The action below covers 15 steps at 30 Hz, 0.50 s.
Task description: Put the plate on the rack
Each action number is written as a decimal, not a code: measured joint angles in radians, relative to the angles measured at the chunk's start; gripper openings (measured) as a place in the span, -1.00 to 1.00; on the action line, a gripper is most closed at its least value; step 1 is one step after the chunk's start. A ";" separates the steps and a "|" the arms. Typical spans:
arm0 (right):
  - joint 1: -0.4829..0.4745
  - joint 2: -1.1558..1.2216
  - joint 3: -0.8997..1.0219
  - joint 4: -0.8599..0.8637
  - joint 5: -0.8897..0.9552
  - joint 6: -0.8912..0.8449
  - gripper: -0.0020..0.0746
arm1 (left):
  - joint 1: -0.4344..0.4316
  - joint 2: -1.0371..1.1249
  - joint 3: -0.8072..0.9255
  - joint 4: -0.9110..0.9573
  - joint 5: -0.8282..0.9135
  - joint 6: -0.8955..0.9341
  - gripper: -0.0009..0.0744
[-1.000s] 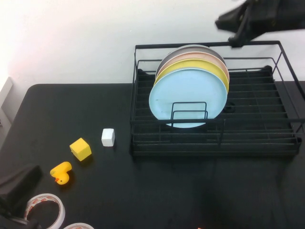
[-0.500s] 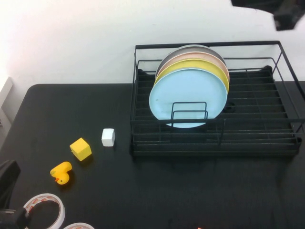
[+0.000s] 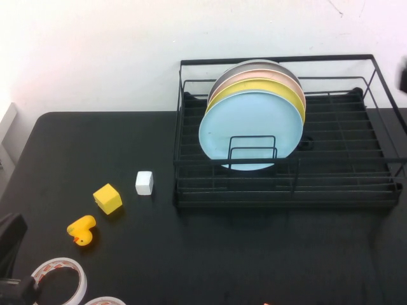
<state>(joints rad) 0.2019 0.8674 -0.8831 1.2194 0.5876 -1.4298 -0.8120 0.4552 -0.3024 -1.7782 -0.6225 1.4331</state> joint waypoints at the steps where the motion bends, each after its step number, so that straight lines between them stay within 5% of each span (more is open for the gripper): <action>1: 0.000 -0.036 0.027 0.002 -0.004 -0.002 -0.94 | 0.000 0.000 0.000 0.000 0.000 0.000 -0.98; 15: 0.000 -0.511 0.266 -0.035 0.073 0.023 -0.94 | 0.000 0.000 0.000 0.000 -0.003 0.003 -0.98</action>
<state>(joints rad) 0.2019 0.3565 -0.6173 1.1844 0.6607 -1.4072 -0.8120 0.4552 -0.3024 -1.7782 -0.6254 1.4358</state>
